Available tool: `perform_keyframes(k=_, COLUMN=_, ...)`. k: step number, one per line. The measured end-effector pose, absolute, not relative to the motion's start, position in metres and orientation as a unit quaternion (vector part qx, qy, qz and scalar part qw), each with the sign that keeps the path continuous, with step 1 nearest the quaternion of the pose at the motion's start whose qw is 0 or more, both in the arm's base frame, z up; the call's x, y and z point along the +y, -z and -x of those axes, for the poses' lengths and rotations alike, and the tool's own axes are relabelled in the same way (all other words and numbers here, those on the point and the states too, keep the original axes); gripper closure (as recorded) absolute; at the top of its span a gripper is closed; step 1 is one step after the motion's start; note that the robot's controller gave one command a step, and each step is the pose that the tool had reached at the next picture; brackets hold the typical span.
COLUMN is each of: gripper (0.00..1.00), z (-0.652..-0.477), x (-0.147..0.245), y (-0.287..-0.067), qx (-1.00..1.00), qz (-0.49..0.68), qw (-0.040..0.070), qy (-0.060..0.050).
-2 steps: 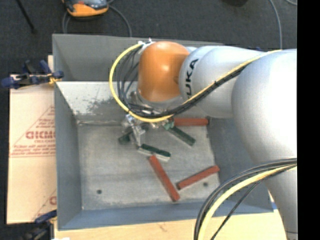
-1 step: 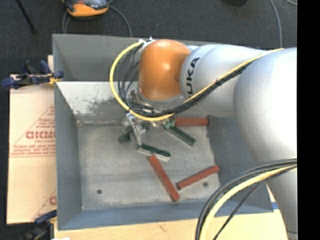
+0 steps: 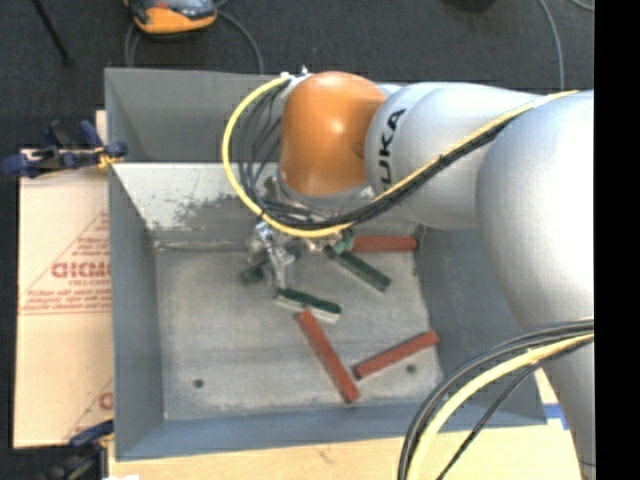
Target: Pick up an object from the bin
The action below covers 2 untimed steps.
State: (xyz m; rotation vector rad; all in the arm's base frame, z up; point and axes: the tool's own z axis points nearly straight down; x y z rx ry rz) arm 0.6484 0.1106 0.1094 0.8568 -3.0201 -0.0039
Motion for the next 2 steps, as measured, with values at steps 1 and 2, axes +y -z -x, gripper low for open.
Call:
perform_keyframes(k=1, gripper=1.00, z=-0.649, x=0.110, y=-0.133, qx=-0.962, qz=-0.273, qw=0.001, qy=0.001)
perform_keyframes(k=2, gripper=1.00, z=-0.650, x=0.110, y=-0.151, qx=-0.962, qz=-0.272, qw=-0.002, qy=0.000)
